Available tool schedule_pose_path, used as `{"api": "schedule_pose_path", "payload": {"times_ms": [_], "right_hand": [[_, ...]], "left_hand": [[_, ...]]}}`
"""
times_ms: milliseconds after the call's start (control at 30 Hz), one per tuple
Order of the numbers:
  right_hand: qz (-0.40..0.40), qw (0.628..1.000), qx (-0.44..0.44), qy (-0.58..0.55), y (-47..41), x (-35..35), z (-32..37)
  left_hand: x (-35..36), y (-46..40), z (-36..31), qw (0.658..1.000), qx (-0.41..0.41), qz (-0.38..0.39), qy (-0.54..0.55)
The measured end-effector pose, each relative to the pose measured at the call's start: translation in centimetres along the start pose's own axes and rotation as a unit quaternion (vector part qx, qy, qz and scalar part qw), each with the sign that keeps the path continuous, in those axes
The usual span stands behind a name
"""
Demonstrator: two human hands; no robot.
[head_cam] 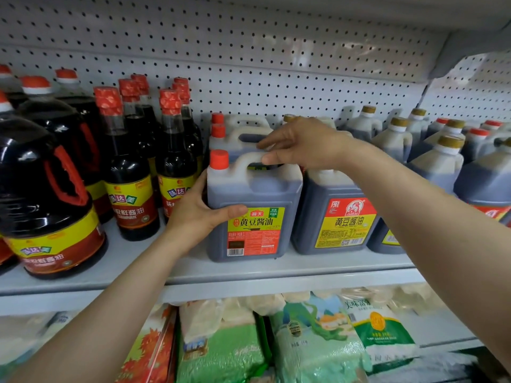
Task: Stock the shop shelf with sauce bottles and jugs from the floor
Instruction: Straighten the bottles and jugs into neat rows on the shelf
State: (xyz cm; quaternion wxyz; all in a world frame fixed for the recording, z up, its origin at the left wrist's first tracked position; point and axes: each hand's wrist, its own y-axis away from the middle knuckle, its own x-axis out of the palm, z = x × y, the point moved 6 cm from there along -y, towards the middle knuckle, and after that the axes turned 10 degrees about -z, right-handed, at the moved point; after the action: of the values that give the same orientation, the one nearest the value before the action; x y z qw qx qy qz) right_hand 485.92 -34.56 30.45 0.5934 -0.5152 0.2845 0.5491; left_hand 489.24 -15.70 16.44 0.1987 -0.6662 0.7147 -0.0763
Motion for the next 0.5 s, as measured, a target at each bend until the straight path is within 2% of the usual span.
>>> {"api": "schedule_pose_path", "payload": {"times_ms": [233, 333, 500], "right_hand": [[0.056, 0.996, 0.05, 0.052, 2.7, -3.2, -4.4], [0.073, 0.987, 0.064, 0.126, 3.3, -2.5, -6.2], [0.054, 0.991, 0.072, 0.098, 3.7, -2.1, -7.4]], "left_hand": [[-0.1, -0.1, 0.3, 1.0, -0.011, 0.004, -0.002], [-0.1, -0.1, 0.6, 1.0, -0.016, 0.003, -0.003], [-0.1, -0.1, 0.6, 1.0, -0.02, -0.004, -0.003]]}}
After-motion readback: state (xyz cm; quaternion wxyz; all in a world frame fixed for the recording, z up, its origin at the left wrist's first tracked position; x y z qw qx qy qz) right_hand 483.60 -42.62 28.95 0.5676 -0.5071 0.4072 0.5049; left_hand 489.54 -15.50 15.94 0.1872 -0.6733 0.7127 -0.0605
